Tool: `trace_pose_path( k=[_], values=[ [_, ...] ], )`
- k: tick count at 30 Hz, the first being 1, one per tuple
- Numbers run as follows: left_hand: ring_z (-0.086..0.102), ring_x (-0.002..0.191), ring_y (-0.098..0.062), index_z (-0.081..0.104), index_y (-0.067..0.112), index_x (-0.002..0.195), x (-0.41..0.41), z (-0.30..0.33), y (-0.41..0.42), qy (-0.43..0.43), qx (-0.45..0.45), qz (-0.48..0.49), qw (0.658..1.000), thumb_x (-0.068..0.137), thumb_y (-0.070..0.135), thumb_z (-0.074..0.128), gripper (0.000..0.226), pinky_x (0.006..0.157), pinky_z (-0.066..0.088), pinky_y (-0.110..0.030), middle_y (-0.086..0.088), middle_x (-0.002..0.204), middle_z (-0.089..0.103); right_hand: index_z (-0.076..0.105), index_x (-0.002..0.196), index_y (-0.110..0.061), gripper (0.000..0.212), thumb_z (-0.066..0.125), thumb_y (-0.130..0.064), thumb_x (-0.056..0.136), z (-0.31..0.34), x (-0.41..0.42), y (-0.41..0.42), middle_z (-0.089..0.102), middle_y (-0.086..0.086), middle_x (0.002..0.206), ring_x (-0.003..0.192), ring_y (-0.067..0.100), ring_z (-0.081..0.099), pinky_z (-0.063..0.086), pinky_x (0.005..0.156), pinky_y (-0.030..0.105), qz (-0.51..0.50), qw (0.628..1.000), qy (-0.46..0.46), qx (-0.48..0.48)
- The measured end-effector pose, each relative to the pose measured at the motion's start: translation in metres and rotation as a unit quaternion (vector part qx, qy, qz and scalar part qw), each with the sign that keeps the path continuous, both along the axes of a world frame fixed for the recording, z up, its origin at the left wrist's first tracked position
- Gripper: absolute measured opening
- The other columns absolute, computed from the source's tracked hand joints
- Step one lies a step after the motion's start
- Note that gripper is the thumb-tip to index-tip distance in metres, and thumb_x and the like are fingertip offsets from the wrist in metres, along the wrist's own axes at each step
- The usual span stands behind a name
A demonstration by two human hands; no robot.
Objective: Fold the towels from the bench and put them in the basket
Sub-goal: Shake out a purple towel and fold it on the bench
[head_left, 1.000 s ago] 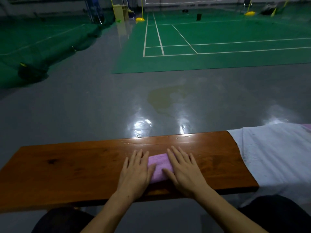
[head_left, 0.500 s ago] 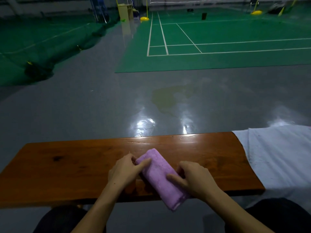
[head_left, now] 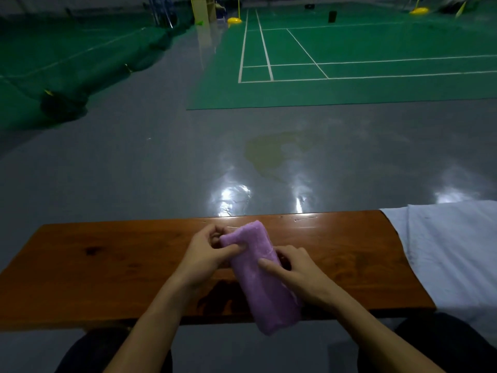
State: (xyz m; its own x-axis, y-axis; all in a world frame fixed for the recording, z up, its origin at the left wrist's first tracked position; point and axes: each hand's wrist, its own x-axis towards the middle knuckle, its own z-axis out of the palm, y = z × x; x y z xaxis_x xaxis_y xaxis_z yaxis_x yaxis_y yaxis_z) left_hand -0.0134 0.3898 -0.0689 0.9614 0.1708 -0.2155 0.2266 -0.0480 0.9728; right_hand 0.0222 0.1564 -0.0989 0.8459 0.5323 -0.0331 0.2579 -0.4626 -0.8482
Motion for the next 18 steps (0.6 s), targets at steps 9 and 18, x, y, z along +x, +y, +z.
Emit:
trace_pose_path(
  k=[9,18],
  values=[
    [0.072,0.081,-0.015,0.061,-0.001,0.111,0.009,0.007,0.022,-0.056,-0.050,0.110,0.991,0.083,0.000,0.083,0.035,0.061,0.059,-0.027,-0.014,0.093,0.076,0.069,0.111,-0.026,0.028,0.078,-0.033,0.086,-0.004,0.011,0.007,0.074,-0.004,0.103,0.094,0.019,0.070,0.061,0.083,0.046,0.053,0.998,0.024,0.010],
    [0.073,0.082,-0.017,0.064,0.007,0.102,-0.018,0.024,0.054,-0.121,-0.057,0.221,0.966,0.079,0.010,0.090,0.034,0.066,0.062,-0.031,-0.010,0.092,0.075,0.072,0.120,-0.026,0.035,0.083,-0.040,0.089,0.021,-0.017,0.041,0.074,-0.018,0.104,0.094,0.008,0.071,0.058,0.074,0.023,-0.043,0.989,-0.123,0.074]
  ],
)
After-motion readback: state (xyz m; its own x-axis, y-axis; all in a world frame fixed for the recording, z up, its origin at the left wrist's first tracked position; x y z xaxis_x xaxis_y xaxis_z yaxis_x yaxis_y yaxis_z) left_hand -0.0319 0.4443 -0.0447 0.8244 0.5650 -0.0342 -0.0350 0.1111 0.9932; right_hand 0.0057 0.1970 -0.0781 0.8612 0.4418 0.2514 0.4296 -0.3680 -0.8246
